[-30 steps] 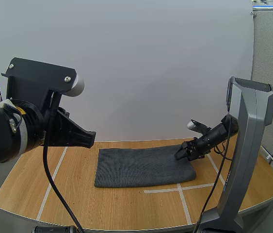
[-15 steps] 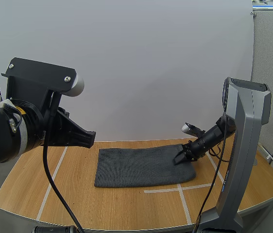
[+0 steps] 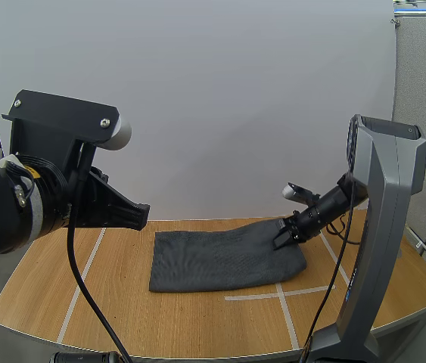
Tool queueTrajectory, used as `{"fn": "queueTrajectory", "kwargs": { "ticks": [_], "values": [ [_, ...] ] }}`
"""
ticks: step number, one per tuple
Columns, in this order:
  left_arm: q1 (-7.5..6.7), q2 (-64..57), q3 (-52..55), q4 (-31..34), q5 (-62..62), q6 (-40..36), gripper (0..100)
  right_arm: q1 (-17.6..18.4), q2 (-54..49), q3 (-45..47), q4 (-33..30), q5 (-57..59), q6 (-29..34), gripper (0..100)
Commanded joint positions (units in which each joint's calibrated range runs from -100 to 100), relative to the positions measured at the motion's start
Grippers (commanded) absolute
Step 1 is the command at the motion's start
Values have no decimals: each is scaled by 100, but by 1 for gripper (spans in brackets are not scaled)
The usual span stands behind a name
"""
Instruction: Fold the towel
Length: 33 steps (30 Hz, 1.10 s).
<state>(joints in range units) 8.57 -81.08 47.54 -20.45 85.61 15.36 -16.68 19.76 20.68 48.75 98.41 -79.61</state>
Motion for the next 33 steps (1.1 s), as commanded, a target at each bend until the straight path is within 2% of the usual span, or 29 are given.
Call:
{"fn": "queueTrajectory", "kwargs": {
  "ticks": [1,11,25,33],
  "values": [
    [-21,-34,36,-26,111,-130,0,30,-430,23,180,159,-16,0],
    [-21,-296,-6,-160,114,-190,0,388,-562,23,198,159,179,0],
    [-21,-408,-844,-115,701,-375,0,1294,-917,23,242,159,605,0],
    [-21,-453,-1246,333,921,-703,0,1790,-917,23,253,159,803,0]
  ]
}}
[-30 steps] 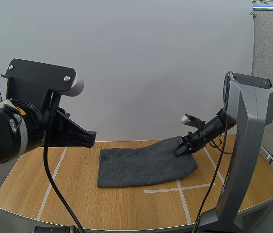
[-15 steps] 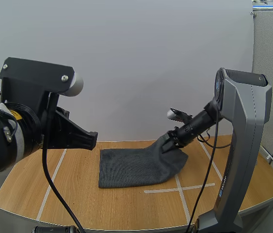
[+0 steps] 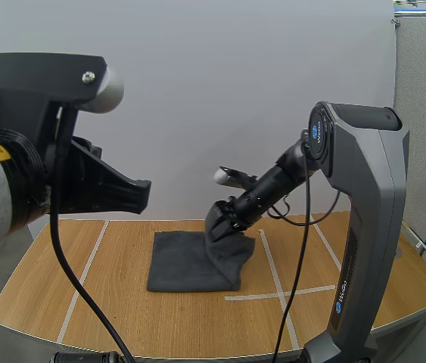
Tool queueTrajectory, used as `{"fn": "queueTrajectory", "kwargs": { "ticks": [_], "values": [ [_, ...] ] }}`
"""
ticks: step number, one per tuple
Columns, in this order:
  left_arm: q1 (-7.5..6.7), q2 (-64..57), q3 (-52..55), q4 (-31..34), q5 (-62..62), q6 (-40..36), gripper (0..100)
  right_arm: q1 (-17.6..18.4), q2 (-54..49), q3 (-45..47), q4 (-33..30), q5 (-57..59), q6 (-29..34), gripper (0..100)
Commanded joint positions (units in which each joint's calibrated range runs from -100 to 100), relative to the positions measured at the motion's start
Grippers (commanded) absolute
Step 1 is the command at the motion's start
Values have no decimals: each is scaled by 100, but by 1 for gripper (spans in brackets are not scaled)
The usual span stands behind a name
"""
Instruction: Fold the towel
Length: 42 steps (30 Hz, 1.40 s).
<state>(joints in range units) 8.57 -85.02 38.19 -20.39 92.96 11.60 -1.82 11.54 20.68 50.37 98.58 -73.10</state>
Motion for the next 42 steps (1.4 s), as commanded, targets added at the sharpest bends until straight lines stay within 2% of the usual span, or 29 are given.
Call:
{"fn": "queueTrajectory", "kwargs": {
  "ticks": [1,7,14,29,36,37,38,41,42],
  "values": [
    [-21,-91,-330,326,185,-327,0,362,-95,23,91,142,161,0],
    [-21,-437,-445,449,289,-295,0,642,-95,23,102,-106,273,0],
    [-21,-453,-445,476,704,-446,0,888,-95,23,116,-1018,360,0],
    [-21,-453,-445,594,704,-446,0,923,-95,23,328,-2743,378,0],
    [3,-453,-445,519,704,-520,0,958,53,23,439,-2776,378,0],
    [19,-453,-445,519,704,-519,0,974,77,23,450,-2776,378,6],
    [38,-453,-445,504,704,-519,0,976,78,23,483,-2759,378,19],
    [56,-457,-445,482,704,-519,0,1004,88,23,641,-2685,378,69],
    [56,-457,-445,482,704,-519,0,1015,88,23,702,-2662,366,79]
  ]
}}
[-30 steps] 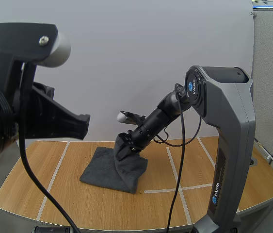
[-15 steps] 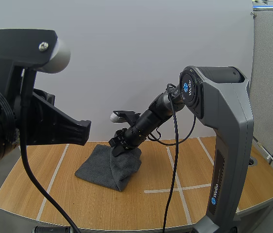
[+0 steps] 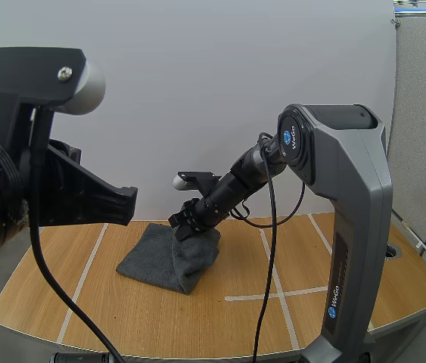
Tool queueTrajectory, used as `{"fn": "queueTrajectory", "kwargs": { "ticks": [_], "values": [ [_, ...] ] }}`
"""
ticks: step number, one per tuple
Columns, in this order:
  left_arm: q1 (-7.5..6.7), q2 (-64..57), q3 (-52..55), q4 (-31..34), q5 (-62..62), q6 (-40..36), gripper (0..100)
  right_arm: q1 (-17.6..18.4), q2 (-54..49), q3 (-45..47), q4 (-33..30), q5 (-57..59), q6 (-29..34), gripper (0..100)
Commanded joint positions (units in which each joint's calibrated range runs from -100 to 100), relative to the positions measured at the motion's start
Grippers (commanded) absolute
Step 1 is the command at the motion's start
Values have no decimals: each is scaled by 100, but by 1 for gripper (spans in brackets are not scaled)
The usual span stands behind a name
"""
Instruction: Fold the towel
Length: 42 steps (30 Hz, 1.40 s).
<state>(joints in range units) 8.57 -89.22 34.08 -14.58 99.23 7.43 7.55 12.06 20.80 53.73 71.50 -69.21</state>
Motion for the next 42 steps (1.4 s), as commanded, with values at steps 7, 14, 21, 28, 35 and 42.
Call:
{"fn": "queueTrajectory", "kwargs": {
  "ticks": [7,14,21,28,35,42],
  "values": [
    [56,-37,-34,-99,77,-102,0,236,-4,0,610,121,-22,100],
    [56,-37,-34,-99,77,-102,0,220,-362,0,560,121,-22,100],
    [56,-37,-34,96,77,-102,0,107,-568,14,9,382,124,100],
    [56,-37,-34,217,77,-102,0,-97,-567,14,-344,1115,123,68],
    [56,-37,-34,560,77,-102,0,-107,-492,14,-321,1171,100,0],
    [56,-37,-34,801,77,-113,0,144,-203,284,-110,1493,64,0]
  ]
}}
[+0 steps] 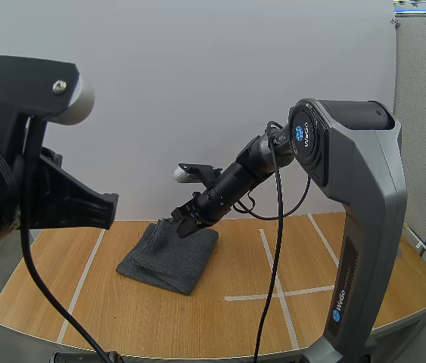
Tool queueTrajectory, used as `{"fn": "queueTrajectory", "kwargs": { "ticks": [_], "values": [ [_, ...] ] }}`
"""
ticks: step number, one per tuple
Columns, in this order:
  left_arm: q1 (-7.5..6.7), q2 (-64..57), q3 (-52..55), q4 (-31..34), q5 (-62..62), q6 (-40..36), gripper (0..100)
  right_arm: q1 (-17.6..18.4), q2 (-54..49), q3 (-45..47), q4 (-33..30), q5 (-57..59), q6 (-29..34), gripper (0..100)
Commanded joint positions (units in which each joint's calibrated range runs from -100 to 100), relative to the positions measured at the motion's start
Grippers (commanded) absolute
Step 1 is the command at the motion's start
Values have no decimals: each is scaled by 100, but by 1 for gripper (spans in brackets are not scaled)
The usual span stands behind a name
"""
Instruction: Fold the towel
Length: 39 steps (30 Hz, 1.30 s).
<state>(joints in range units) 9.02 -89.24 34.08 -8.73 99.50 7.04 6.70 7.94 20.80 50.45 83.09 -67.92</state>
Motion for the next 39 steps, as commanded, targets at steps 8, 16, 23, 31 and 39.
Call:
{"fn": "queueTrajectory", "kwargs": {
  "ticks": [8,16,23,31,39],
  "values": [
    [11,-35,-34,216,50,-75,0,689,498,371,332,-173,-148,0],
    [11,-35,-34,203,50,-75,0,734,797,371,537,-854,-177,0],
    [11,-35,-34,170,50,-83,0,839,1206,371,886,-911,-412,0],
    [11,-35,-34,170,50,-95,0,910,839,356,944,-436,-401,0],
    [11,-35,-34,170,50,-94,0,847,-69,356,503,-145,-240,0]
  ]
}}
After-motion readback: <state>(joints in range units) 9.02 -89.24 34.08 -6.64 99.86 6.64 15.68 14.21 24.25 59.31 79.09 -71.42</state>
